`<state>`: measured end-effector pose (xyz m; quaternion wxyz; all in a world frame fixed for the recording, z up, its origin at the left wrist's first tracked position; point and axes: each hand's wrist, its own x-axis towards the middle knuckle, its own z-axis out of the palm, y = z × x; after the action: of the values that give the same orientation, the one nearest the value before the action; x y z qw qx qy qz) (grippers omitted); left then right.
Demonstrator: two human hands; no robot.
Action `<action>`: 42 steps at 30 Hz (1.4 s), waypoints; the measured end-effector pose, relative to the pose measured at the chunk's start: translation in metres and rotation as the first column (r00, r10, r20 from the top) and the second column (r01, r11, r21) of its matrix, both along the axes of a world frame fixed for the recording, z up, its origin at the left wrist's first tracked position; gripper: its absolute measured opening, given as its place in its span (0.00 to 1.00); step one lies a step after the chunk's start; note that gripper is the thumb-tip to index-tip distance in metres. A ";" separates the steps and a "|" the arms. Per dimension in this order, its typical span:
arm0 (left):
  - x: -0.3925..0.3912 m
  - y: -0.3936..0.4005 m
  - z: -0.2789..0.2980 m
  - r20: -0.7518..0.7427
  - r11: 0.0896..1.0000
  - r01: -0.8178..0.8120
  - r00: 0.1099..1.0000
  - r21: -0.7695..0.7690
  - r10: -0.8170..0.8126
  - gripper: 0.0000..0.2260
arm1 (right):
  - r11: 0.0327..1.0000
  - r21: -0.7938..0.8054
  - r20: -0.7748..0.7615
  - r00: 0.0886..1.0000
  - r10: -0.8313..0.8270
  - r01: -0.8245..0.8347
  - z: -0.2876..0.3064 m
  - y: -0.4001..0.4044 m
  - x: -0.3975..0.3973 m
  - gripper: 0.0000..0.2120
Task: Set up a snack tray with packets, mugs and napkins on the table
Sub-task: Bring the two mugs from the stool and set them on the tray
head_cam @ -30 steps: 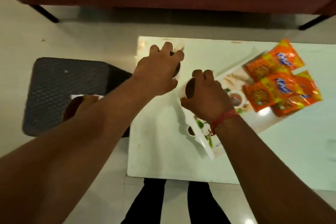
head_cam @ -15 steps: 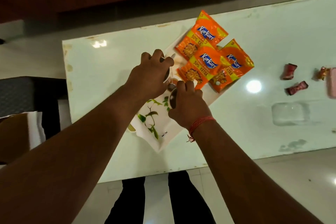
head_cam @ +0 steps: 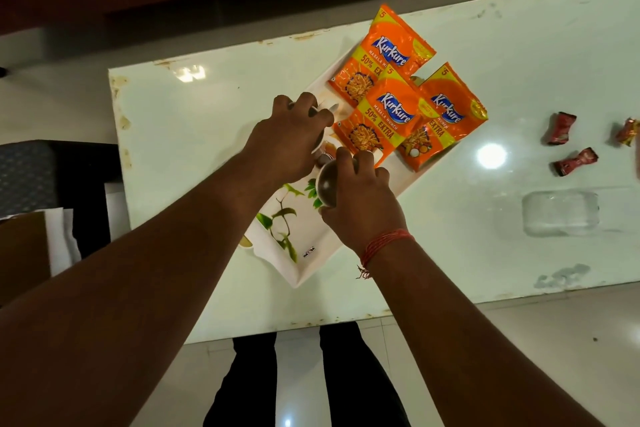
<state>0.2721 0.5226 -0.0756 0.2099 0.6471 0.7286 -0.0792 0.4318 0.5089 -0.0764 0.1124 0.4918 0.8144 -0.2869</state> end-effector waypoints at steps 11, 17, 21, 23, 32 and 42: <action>0.000 0.005 0.001 -0.054 0.996 0.061 0.996 -0.060 -0.065 0.31 | 0.999 -0.006 0.015 0.999 0.047 -0.047 0.001 0.005 0.006 0.45; 0.002 0.004 0.000 -0.071 0.997 0.063 0.995 -0.054 -0.067 0.31 | 1.000 0.003 0.012 1.000 0.002 -0.002 0.000 0.005 0.005 0.45; 0.002 0.003 -0.002 -0.073 0.997 0.070 0.995 -0.044 -0.073 0.31 | 1.000 -0.001 0.009 1.000 -0.006 0.006 0.000 0.005 0.005 0.45; 0.001 0.002 -0.004 -0.083 0.996 0.079 0.993 -0.041 -0.083 0.31 | 1.000 0.001 0.009 1.000 0.000 0.000 0.000 0.005 0.005 0.46; -0.003 0.005 -0.006 -0.080 0.991 0.115 0.989 -0.069 -0.121 0.33 | 1.000 -0.012 0.010 1.000 0.006 -0.006 0.000 0.006 0.005 0.48; -0.013 -0.012 0.014 0.070 0.998 0.012 0.997 0.056 -0.016 0.40 | 0.993 0.085 -0.035 0.996 -0.082 0.085 0.036 -0.004 0.009 0.47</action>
<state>0.2596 0.5107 -0.0615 0.2167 0.6601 0.7183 -0.0377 0.4412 0.5048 -0.0407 0.0660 0.5252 0.8063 -0.2638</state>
